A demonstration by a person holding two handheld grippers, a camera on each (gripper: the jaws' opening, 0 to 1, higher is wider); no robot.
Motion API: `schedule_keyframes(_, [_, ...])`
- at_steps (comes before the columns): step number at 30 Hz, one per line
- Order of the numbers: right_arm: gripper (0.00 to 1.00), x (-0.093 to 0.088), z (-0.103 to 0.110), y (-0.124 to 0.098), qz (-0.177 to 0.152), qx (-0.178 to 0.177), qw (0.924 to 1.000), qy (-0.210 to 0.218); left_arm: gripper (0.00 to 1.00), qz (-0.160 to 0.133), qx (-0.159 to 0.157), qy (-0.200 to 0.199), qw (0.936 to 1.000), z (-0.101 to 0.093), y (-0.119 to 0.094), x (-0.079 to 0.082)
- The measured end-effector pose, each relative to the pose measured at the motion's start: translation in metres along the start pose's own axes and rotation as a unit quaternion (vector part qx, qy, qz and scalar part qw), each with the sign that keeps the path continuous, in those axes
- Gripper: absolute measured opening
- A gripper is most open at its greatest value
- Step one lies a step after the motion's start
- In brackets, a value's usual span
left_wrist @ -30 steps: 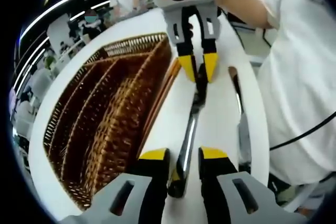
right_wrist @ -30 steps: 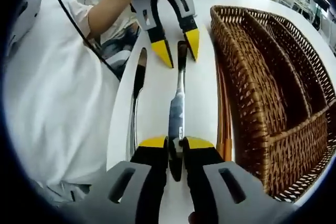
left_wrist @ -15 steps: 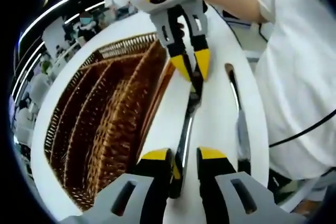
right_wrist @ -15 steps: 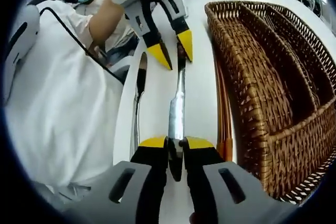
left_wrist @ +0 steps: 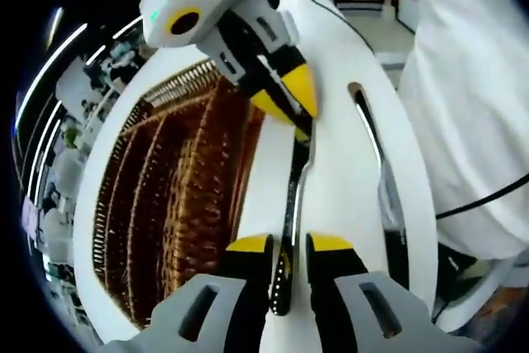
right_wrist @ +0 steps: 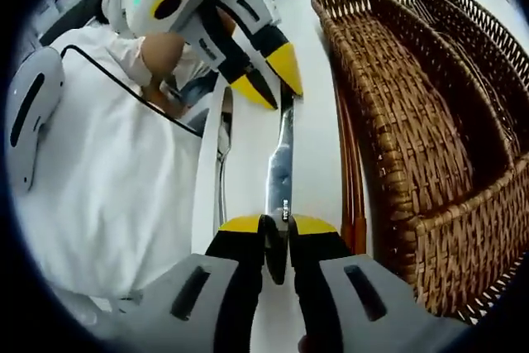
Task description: Arrange the knives, forks, and spoons in their matching storage slots by inserting each utensil handle-first until every utensil is classified and aligned in the correct compartment
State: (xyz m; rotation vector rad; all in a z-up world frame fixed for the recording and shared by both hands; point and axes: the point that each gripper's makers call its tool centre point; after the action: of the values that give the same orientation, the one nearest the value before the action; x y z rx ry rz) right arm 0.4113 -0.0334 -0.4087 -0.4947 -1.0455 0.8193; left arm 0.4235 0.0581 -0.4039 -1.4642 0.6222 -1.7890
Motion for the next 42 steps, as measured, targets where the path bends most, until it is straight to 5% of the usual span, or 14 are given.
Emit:
schedule_keyframes(19, [0.11,0.0004,0.0017,0.0015,0.007,0.025,0.9993,0.027,0.07,0.037,0.000,0.077,0.9963,-0.0018,0.0037,-0.0028])
schedule_keyframes(42, [0.12,0.0001,0.0028,0.0037,0.002,0.026,0.9992,0.031,0.06,0.036,-0.022,0.068,0.9968,0.0008,0.0038,-0.0021])
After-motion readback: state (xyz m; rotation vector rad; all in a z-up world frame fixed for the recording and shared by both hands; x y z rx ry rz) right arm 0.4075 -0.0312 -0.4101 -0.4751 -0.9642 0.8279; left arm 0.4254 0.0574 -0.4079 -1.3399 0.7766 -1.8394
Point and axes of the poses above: the point that each gripper's makers call its tool centre point, and the gripper's own axes: y roughly forward along the fingers, z roughly to its left, x roughly out of its top, and after that the axes turned 9 degrees about -z, right-handed
